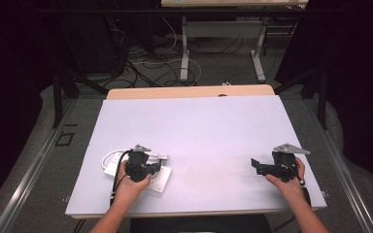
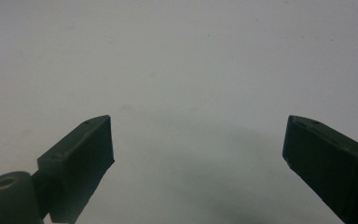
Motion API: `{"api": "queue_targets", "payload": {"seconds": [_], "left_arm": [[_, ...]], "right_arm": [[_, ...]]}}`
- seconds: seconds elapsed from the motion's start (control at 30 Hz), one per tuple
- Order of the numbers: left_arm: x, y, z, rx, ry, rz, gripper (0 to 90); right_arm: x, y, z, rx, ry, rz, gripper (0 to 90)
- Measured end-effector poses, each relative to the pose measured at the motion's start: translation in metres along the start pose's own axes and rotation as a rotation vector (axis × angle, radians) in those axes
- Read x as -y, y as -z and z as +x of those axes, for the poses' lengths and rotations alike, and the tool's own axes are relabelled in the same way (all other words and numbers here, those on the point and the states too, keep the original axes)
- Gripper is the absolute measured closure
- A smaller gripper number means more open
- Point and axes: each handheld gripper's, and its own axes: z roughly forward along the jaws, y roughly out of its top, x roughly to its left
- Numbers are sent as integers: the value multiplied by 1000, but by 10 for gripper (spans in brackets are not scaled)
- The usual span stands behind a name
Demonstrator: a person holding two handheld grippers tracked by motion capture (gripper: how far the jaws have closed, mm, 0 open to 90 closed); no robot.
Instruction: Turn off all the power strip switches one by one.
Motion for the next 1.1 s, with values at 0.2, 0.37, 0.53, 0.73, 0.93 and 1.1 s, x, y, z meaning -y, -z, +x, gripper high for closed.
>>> {"api": "queue_targets", "payload": {"seconds": [0.2, 0.37, 0.53, 0.73, 0.93, 1.1], "left_arm": [[0, -1, -1, 2, -1, -1, 900], [0, -1, -2, -3, -6, -3, 900], [0, -1, -2, -6, -5, -6, 900], [0, -1, -3, -5, -5, -5, 900], [0, 1, -4, -10, -7, -4, 900], [-1, 4, -3, -14, -13, -15, 900]], "right_arm": [[0, 1, -1, -3, -1, -1, 80], [0, 1, -1, 4, -2, -6, 80], [0, 1, -1, -1, -2, 2, 80], [0, 1, -1, -2, 1, 1, 80], [0, 1, -1, -1, -9, 2, 80], [0, 1, -1, 5, -6, -6, 80]]}}
